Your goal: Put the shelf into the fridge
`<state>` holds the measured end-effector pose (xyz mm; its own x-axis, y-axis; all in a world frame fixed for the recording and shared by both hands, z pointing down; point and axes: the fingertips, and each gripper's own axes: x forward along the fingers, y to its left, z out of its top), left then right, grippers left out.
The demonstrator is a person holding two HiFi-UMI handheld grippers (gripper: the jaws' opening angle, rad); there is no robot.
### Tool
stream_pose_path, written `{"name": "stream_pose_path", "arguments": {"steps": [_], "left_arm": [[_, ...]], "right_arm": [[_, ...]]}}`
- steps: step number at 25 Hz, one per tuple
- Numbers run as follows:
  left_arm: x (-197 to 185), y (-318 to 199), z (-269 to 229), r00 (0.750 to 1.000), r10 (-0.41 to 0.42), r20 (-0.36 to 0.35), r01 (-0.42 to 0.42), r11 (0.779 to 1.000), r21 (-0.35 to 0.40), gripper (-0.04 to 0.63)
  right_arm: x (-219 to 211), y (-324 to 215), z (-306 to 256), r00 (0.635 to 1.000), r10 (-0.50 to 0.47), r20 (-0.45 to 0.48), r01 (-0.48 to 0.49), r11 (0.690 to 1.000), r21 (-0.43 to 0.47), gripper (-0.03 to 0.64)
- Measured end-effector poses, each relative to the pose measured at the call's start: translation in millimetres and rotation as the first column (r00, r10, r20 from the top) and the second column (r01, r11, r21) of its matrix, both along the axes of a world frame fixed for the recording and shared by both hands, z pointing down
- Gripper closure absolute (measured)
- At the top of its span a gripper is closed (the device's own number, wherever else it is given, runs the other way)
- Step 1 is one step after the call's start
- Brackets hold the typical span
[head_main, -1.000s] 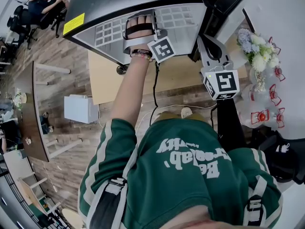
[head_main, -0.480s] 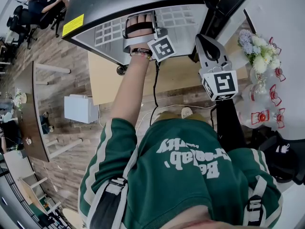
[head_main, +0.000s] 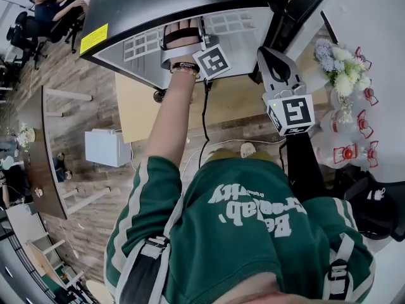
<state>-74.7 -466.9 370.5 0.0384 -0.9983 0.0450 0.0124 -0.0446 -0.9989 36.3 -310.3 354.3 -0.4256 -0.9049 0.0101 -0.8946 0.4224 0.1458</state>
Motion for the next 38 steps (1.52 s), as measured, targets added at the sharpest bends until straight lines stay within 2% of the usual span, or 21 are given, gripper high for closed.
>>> {"name": "stream_pose_path", "arguments": {"steps": [30,38], "left_arm": [[0,-14,-3,1.0,-0.002,0.009,0.002,1.0,0.024,0.494],[-1,-15,-1,1.0,-0.005,0.007,0.005,1.0,0.012,0.494]], "right_arm": [[6,2,2,0.999,0.038,0.005,-0.038,0.999,-0.004,0.614],[9,3,1,0.999,0.044,0.0,-0.044,0.999,-0.006,0.614]]}}
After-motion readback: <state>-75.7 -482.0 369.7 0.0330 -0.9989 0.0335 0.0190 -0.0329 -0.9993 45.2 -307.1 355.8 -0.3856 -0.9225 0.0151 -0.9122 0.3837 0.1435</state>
